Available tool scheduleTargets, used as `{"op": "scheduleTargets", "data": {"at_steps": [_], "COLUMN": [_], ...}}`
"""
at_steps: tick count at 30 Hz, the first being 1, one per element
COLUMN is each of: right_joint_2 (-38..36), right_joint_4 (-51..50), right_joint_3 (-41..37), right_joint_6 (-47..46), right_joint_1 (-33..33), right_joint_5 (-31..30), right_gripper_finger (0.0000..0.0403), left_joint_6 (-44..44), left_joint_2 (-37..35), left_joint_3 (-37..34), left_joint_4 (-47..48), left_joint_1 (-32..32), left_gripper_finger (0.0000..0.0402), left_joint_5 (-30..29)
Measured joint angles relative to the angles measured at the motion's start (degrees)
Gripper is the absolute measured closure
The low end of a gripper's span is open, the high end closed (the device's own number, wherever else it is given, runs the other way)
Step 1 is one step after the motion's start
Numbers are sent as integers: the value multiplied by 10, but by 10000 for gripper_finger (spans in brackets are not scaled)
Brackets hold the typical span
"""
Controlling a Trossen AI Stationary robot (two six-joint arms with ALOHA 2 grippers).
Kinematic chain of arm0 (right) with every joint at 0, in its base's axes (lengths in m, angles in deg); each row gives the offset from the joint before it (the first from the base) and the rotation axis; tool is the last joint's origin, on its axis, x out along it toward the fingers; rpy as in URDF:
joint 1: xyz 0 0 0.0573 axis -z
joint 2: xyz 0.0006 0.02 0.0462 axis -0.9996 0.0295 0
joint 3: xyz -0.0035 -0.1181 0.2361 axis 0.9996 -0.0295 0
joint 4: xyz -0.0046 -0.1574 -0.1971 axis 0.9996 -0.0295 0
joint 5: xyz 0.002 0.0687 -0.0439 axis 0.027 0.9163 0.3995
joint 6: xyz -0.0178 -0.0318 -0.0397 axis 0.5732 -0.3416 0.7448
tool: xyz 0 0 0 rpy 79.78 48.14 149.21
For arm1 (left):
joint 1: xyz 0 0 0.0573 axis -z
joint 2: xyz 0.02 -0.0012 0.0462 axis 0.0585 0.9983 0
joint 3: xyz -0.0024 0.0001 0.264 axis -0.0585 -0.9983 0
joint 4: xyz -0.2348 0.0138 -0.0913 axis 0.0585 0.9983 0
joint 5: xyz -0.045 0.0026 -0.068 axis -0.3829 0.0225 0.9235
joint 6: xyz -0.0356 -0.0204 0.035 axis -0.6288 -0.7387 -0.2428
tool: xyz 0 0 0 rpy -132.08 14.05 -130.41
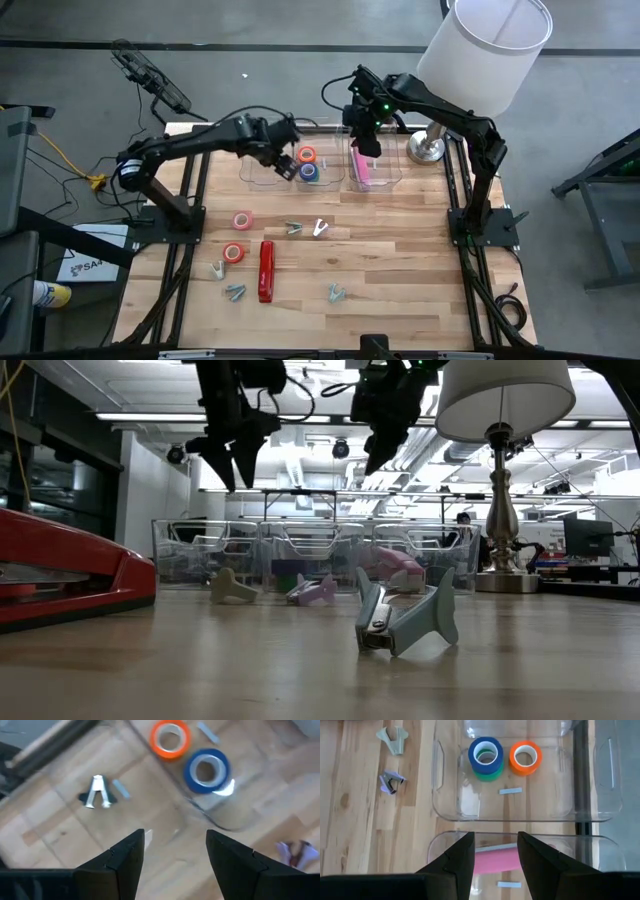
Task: Pick and place Stapler, Stapler remover, tape
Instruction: Put the top gray staple remover into the left transparent bin
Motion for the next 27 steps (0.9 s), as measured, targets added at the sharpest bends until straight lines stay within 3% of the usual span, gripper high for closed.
{"op": "scheduleTargets", "data": {"at_steps": [5, 13, 22, 27], "right_joint_2": [0, 0, -7, -53], "right_joint_4": [-1, -1, -46, -47], "right_joint_3": [0, 0, 0, -32], "right_joint_6": [7, 14, 16, 18], "right_joint_1": [0, 0, 0, 0], "right_joint_5": [0, 8, 21, 31], "right_gripper_finger": [263, 263, 263, 263], "left_joint_6": [-8, 105, 120, 120], "left_joint_2": [0, 0, 0, 0], "left_joint_3": [0, 0, 0, 0], "left_joint_4": [0, 12, 33, 32], "left_joint_1": [44, 98, 104, 104], "left_gripper_finger": [192, 192, 192, 192], "left_joint_5": [-1, 0, 0, -1]}}
